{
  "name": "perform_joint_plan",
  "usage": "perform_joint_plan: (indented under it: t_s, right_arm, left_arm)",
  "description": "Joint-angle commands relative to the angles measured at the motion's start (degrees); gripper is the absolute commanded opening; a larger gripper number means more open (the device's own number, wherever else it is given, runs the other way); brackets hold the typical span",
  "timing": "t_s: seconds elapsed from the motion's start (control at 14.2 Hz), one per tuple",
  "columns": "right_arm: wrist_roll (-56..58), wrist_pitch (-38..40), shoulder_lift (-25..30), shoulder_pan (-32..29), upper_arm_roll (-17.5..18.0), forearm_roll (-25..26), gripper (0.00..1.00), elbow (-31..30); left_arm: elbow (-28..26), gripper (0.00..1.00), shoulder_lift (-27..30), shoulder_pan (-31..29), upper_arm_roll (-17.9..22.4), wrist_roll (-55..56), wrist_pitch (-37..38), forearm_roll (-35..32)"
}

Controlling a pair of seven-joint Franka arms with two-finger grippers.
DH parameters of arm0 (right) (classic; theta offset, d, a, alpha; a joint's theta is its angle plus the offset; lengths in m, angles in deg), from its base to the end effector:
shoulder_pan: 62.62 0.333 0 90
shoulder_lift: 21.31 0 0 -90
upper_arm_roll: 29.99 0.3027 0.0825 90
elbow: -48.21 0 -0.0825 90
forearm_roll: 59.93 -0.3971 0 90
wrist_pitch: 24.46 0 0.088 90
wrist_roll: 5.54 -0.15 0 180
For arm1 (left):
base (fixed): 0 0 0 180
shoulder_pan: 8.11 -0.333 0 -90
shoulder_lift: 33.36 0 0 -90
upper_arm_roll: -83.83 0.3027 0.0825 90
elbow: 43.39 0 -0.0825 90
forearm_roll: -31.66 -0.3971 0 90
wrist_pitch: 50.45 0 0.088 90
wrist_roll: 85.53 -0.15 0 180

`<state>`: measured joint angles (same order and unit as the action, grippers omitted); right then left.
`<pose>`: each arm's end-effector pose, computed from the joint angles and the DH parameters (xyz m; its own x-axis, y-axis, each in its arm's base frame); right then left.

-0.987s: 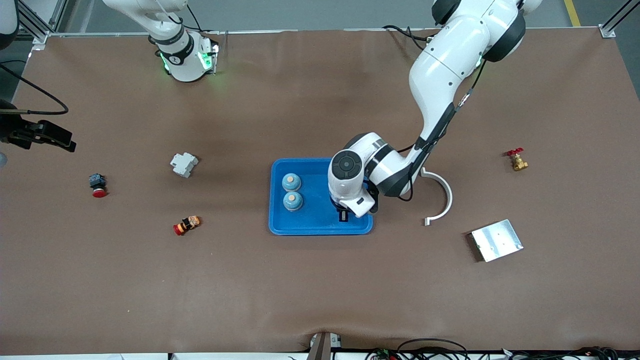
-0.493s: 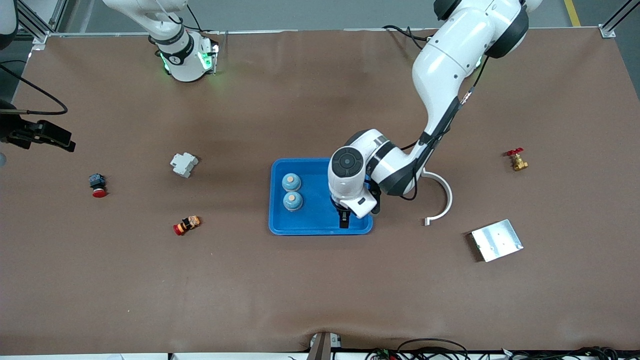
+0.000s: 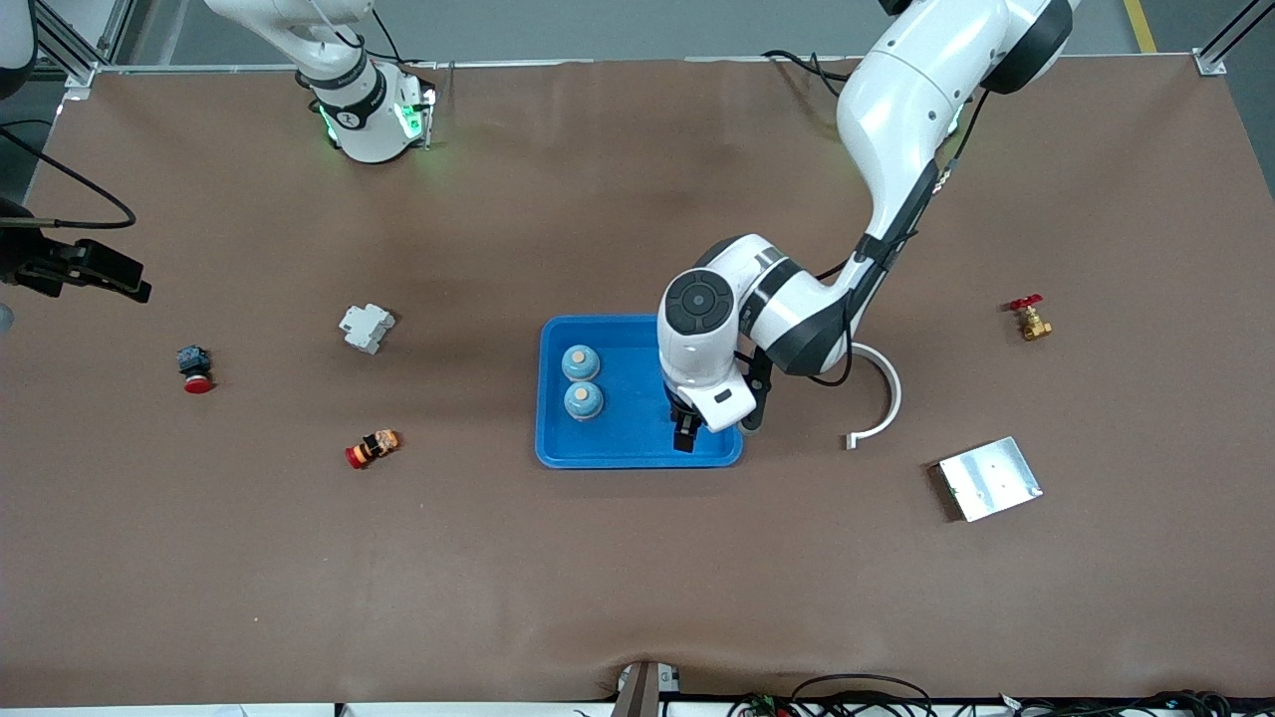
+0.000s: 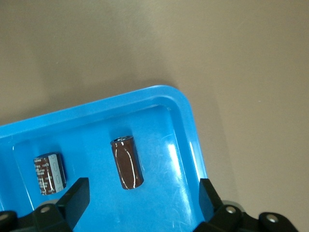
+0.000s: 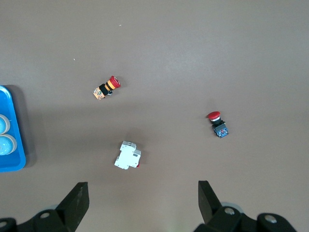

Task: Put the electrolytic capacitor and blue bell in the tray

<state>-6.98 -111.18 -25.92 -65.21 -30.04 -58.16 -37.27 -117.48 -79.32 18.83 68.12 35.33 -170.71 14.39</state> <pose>0.5820 -0.0316 0.5551 0.9957 -0.0728 -0.0580 -0.0710 -0.9969 0.0324 0.5954 -0.4605 0.2218 0.2655 0.9631 0.0428 0.9614 -0.2679 0.0627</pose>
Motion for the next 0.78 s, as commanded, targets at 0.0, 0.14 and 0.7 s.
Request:
perform_joint_plan:
  t_s: [0.0, 0.14, 0.7]
  right_arm:
    - [-0.15, -0.29, 1.62, 0.04, 0.05, -0.09, 1.0, -1.36]
    - [-0.24, -0.2, 1.62, -0.14, 0.14, -0.09, 1.0, -1.36]
    - [0.56, 0.15, 1.62, -0.31, 0.05, -1.67, 1.0, -1.18]
  left_arm:
    - [-1.05, 1.0, 2.54, -1.71, -0.81, -5.79, 1.07, 0.92]
    - [-1.05, 1.0, 3.59, -1.98, -0.81, -8.35, 2.82, 1.1]
    - [-1.23, 1.0, 8.34, -3.56, -0.81, -24.24, 7.65, 1.98]
